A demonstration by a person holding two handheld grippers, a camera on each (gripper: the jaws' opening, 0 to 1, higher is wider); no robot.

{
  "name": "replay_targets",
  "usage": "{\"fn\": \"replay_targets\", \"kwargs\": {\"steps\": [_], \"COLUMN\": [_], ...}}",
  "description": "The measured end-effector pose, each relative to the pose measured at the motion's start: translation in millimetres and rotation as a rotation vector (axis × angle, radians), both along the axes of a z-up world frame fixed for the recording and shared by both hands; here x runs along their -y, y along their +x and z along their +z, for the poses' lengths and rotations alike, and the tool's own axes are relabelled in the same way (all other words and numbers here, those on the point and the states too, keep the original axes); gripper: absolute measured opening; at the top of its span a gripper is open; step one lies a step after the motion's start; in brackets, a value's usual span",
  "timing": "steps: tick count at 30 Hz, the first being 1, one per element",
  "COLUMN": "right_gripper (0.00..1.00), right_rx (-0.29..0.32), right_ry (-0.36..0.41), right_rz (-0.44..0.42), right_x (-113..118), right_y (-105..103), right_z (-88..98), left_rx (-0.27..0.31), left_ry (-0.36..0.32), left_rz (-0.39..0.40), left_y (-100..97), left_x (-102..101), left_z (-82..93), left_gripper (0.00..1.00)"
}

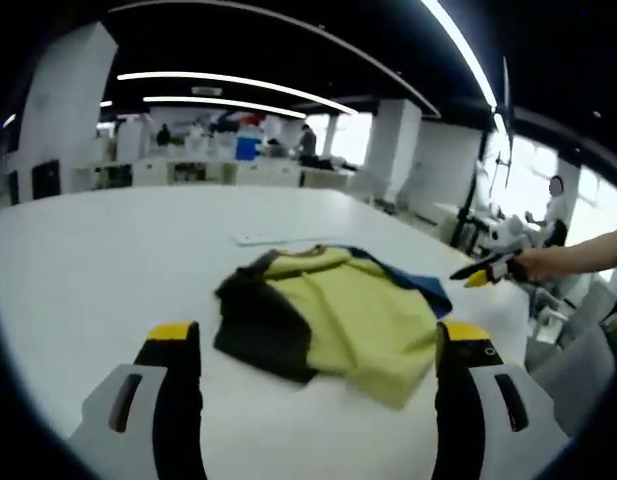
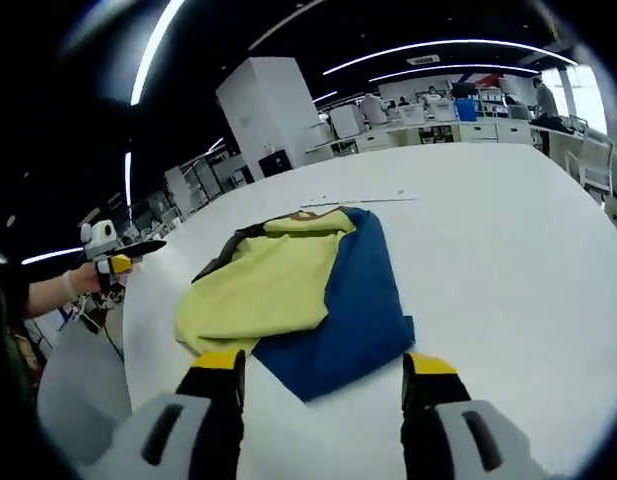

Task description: Fold the garment on the visible template until the final outline fits inside the template.

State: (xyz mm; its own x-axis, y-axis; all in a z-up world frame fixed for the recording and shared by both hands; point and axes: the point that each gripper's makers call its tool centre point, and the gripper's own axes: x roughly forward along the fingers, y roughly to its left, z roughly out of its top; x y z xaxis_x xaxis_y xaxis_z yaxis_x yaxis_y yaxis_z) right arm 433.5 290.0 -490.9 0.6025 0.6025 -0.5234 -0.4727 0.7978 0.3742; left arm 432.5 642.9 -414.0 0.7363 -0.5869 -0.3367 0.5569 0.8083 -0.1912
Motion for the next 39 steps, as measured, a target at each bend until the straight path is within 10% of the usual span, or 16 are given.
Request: {"fn": "replay_targets", "kwargs": {"steps": [9, 14, 23, 39], "right_gripper": [0.54, 0.36, 0.05, 0.00], "right_rx": [-0.063, -0.096, -0.093, 0.046], "right_ry": [0.000, 0.097, 0.052, 0.073], "right_rz": [-0.055, -0.107, -0.110, -0.060], "right_x": [6.9, 3.5, 3.0, -6.8], "right_y": [11.3, 13.7, 14.9, 50.4], "right_z": [-23.9, -22.6, -31.8, 48.6], "left_rx": [-0.016, -0.015, -0.023, -0.029], "left_ry": [-0.001, -0.005, -0.007, -0.034], "left_rz": [0.015, 0.026, 0.038, 0.036], "left_y": [-5.9, -7.6, -10.2, -10.3], "left_x": [-2.9, -6.3, -9.3, -4.2], "left_z": [-4.1, -3.2, -5.9, -9.2], "left_gripper": [0.92, 0.91, 0.90, 0.87]}}
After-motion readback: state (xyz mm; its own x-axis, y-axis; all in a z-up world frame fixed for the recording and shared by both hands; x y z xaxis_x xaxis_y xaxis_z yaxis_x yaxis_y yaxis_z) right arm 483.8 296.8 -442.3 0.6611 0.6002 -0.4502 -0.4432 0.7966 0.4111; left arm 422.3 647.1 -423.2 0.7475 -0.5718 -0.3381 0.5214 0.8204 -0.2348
